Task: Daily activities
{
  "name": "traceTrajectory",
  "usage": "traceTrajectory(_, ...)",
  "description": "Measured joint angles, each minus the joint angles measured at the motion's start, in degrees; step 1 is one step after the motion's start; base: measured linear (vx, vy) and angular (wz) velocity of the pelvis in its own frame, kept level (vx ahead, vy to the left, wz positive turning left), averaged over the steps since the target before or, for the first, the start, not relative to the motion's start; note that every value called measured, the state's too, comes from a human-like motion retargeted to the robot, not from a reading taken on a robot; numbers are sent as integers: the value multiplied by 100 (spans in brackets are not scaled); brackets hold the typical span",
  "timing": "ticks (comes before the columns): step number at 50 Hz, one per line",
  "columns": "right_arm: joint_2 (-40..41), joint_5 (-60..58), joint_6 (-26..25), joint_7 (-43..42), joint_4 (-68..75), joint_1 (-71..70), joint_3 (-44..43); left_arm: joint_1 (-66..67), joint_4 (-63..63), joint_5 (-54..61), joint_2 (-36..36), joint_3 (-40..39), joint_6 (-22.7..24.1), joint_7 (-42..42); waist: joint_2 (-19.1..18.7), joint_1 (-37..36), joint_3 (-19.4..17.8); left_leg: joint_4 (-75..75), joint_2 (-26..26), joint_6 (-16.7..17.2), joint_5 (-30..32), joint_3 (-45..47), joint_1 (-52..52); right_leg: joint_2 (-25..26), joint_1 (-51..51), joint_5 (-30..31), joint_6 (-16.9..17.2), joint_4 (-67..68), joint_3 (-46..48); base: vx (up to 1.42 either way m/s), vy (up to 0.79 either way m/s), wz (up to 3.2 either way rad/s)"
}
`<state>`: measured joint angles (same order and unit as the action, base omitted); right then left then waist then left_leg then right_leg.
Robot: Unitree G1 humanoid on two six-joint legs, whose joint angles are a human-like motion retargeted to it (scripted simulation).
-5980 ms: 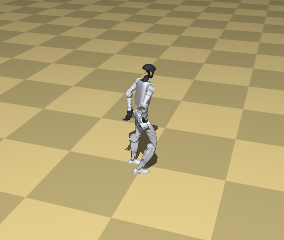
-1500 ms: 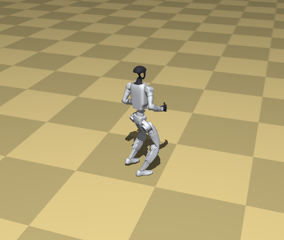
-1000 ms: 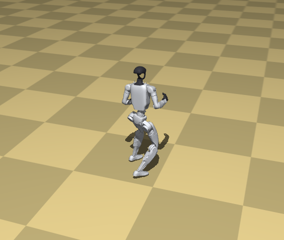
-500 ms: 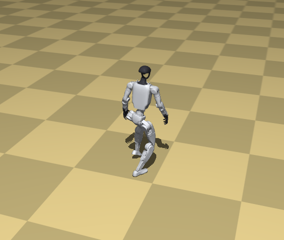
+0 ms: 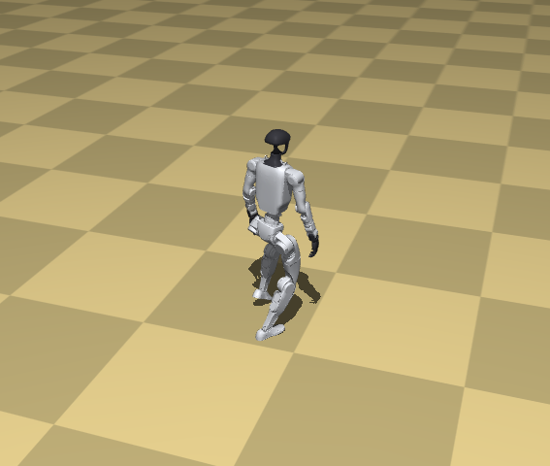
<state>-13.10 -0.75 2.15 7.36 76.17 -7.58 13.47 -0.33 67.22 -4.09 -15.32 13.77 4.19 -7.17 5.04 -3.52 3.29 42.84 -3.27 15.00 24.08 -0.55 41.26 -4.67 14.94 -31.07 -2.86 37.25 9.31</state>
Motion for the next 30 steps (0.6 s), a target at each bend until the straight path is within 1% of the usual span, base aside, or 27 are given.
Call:
traceTrajectory(2, 0, 0, 26, -27, -69, -9, 49, -42, -138, 0, 9, 120, 54, 13, 13, 76, 20, 111, 20, 0, -20, 17, 22, -53, 56, -83, 24, 194, -21, 0, 0, 0)
traceTrajectory(3, 0, 10, 23, -23, -106, -82, 60, -121, -224, 22, -36, 155, 64, -2, -20, 56, 35, 48, -75, 0, 2, 2, 6, 74, -28, 30, 2, -63, -40, -1, -2, -23)
traceTrajectory(5, -3, -5, 43, -46, -163, -81, 110, -144, -336, 21, -19, 258, 111, 10, -11, 111, 43, 168, -51, 0, -17, 2, 33, 28, 28, -51, 24, 129, -53, 0, 0, 0)
traceTrajectory(7, -3, -16, 34, -34, -212, -178, 127, -222, -427, 34, -77, 308, 127, -12, -65, 72, 48, 126, -196, 0, 0, -38, 18, 220, -107, 108, -10, -233, -88, -1, -2, -25)
traceTrajectory(8, -3, -40, 42, -45, -226, -157, 155, -190, -446, 27, -60, 347, 139, -4, -53, 98, 40, 217, -161, 0, -22, -55, 37, 173, -56, 31, 6, -60, -91, -2, -1, -18)
traceTrajectory(10, 0, -118, 38, -17, -247, -239, 187, -234, -482, 11, -117, 372, 151, -30, -91, 50, 27, 219, -279, 0, -33, -112, 24, 335, -175, 135, -28, -339, -132, -1, -2, -25)
traceTrajectory(12, 0, -211, 45, -10, -259, -213, 265, -203, -484, -34, -97, 423, 160, -31, -78, 64, 1, 376, -242, 0, -103, -178, 53, 299, -112, 16, -17, -104, -144, -2, -1, -19)
traceTrajectory(13, 2, -280, 41, 24, -263, -267, 294, -256, -470, -60, -124, 414, 155, -54, -95, 26, -12, 372, -311, 0, -127, -218, 45, 396, -183, 80, -38, -282, -169, -1, -2, -26)
traceTrajectory(15, 8, -401, 47, 58, -276, -236, 394, -218, -420, -114, -96, 447, 139, -67, -77, 18, -49, 531, -279, 0, -236, -302, 74, 373, -114, -44, -30, -36, -179, -1, -3, -21)
traceTrajectory(17, 10, -553, 42, 161, -289, -309, 483, -239, -256, -158, -135, 399, 106, -135, -80, -52, -82, 534, -366, 0, -418, -386, 60, 507, -184, 14, -60, -222, -227, 0, -5, -27)
traceTrajectory(18, 18, -608, 45, 181, -293, -277, 543, -173, -197, -173, -126, 404, 89, -142, -76, -65, -103, 621, -349, 0, -579, -443, 84, 502, -121, -67, -52, -46, -220, 1, -6, -23)
traceTrajectory(20, 16, -747, 41, 312, -294, -346, 652, -174, -25, -195, -184, 320, 61, -210, -79, -144, -118, 537, -438, 0, -979, -520, 13, 649, -223, 34, -75, -326, -279, 3, -7, -31)
traceTrajectory(22, 37, -856, 38, 381, -290, -295, 767, -65, 80, -188, -191, 293, 37, -230, -104, -210, -141, 622, -443, -12, -1522, -629, 21, 711, -143, -46, -62, -154, -272, 3, -4, -27)
traceTrajectory(23, 23, -918, 32, 458, -281, -340, 821, -76, 146, -164, -228, 241, 28, -268, -93, -252, -138, 469, -466, -50, -1766, -612, -84, 758, -240, 46, -53, -407, -315, 6, 0, -27)
traceTrajectory(25, 50, -1012, 27, 521, -263, -285, 927, 19, 215, -127, -230, 202, 18, -279, -136, -325, -155, 567, -451, -209, -2282, -626, -65, 803, -169, -12, -15, -272, -301, 5, 6, -18)
traceTrajectory(27, 59, -1121, 17, 618, -238, -343, 1021, 10, 261, -51, -263, 131, 19, -324, -52, -367, -123, 198, -375, -384, -2656, -462, -274, 739, -259, 68, 50, -576, -367, 9, 9, -12)
traceTrajectory(30, 182, -1252, 10, 680, -251, -308, 1181, 108, 262, 30, -242, 119, 34, -301, -82, -440, -96, 334, -309, -622, -3241, -378, -219, 716, -91, -78, 126, -295, -382, 8, 12, -11)
